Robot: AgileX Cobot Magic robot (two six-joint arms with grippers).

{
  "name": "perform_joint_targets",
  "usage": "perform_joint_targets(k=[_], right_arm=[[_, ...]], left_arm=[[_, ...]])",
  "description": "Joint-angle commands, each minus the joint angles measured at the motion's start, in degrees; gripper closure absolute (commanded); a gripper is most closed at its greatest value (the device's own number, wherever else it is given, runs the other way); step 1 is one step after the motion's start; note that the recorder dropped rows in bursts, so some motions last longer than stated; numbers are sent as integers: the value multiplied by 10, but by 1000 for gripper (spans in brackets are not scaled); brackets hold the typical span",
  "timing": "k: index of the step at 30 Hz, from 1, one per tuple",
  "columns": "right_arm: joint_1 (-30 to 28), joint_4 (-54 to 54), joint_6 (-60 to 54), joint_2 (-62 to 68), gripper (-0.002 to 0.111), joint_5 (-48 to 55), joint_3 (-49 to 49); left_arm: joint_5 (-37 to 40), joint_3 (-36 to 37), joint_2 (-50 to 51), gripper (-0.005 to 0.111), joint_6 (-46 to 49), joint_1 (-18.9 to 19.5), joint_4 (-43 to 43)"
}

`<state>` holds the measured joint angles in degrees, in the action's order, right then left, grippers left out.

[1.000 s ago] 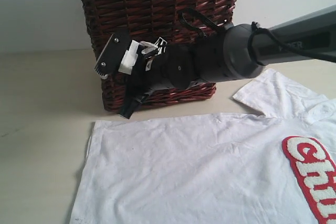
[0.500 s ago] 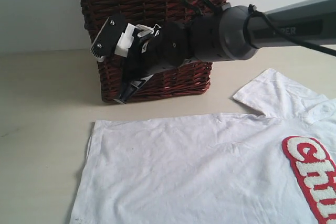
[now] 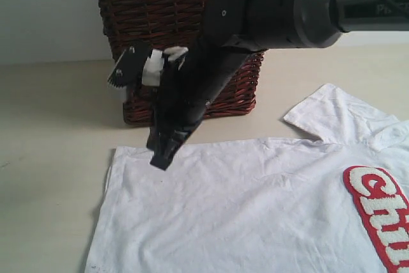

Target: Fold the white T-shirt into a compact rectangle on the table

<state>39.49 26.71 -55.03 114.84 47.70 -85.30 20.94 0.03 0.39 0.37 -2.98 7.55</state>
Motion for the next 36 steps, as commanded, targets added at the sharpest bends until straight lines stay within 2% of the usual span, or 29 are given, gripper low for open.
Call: perform_joint_targets(k=[1, 4, 8, 14, 26, 32, 35, 36], right_arm=[[13, -12, 54, 40, 108, 93, 16], [15, -27, 99, 71, 108, 105, 17], [14, -27, 104, 104, 108, 65, 17], [14, -12, 117, 153, 108, 58, 0], [14, 3, 132, 174, 108, 58, -97], [14, 17, 124, 147, 108, 127, -116], [9, 14, 42, 87, 108, 223, -115], [2, 15, 3, 68, 108, 223, -110]], left_arm=[[-3, 0, -4, 107, 1, -4, 3], [-3, 0, -4, 107, 1, -4, 3], [-3, 0, -4, 107, 1, -4, 3], [-3, 0, -4, 107, 1, -4, 3], [-3, 0, -4, 107, 1, -4, 3], [-3, 0, -4, 107, 1, -4, 3], [-3, 0, -4, 107, 1, -4, 3], [-3, 0, -4, 107, 1, -4, 3]])
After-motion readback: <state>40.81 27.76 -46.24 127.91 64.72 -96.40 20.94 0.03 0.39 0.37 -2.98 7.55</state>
